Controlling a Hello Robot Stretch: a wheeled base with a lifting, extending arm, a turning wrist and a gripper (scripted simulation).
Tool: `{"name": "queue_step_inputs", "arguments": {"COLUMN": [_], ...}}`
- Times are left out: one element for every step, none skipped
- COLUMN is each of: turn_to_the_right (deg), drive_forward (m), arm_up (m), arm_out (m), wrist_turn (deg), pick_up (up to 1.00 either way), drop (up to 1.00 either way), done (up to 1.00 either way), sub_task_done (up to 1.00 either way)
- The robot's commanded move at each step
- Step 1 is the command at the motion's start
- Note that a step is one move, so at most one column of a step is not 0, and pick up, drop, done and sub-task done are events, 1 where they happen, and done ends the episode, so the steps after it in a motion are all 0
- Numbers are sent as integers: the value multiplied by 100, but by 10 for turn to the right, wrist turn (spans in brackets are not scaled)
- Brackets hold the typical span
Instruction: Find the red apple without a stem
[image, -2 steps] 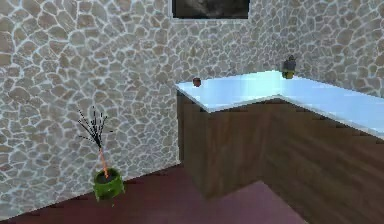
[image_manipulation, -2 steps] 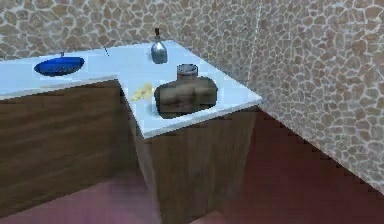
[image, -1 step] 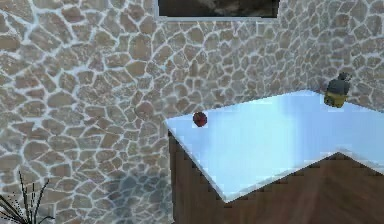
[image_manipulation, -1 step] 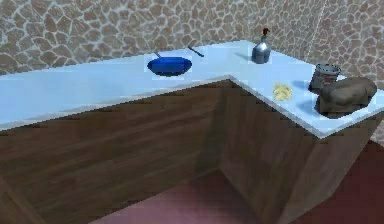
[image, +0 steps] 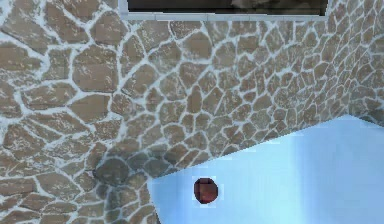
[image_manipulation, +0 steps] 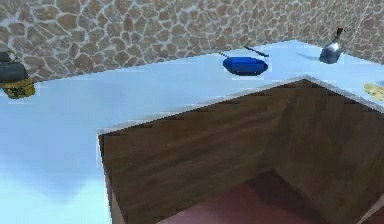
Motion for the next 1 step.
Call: {"name": "queue_step_inputs", "arguments": {"turn_to_the_right": [0], "drive_forward": [0], "arm_up": [0], "arm_out": [0], "wrist_turn": [0], "pick_up": [0], "drop": [0], "done": [100], "sub_task_done": [0]}}
